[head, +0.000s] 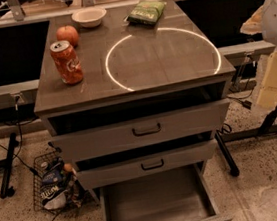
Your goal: Place coke can into bottom drawer
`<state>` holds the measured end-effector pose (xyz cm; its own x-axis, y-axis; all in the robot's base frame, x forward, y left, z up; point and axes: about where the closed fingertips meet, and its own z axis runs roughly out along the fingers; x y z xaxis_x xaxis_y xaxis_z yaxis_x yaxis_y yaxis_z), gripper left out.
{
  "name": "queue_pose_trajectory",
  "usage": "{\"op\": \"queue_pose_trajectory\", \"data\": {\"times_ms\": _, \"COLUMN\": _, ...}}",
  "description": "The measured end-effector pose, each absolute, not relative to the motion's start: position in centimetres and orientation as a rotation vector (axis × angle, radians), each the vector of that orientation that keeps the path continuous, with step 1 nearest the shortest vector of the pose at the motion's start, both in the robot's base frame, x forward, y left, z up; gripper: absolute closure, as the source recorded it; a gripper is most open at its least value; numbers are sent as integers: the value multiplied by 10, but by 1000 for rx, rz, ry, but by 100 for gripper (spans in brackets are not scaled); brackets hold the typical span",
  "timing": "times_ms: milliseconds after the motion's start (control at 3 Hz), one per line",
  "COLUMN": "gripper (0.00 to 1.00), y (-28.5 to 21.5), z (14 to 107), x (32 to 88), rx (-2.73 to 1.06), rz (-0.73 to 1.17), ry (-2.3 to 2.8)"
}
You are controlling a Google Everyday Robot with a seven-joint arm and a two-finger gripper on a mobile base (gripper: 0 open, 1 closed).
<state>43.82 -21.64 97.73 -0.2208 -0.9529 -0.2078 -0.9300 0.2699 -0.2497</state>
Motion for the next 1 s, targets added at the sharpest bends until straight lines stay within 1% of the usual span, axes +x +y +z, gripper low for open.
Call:
{"op": "queue_pose_trajectory", "data": {"times_ms": 333, "gripper": 0, "y": -216, "z": 977, "x": 438, "rx": -1722, "rz": -102, "ry": 2229}}
{"op": "queue_pose_trajectory", "data": {"times_ms": 667, "gripper": 0, "y": -199, "z": 961, "x": 497, "rx": -1721, "rz": -2, "ry": 2169}}
{"op": "queue_pose_trajectory", "data": {"times_ms": 1000, "gripper": 0, "y": -155, "z": 940, "x": 580, "rx": -1749, "rz": 139, "ry": 2074}}
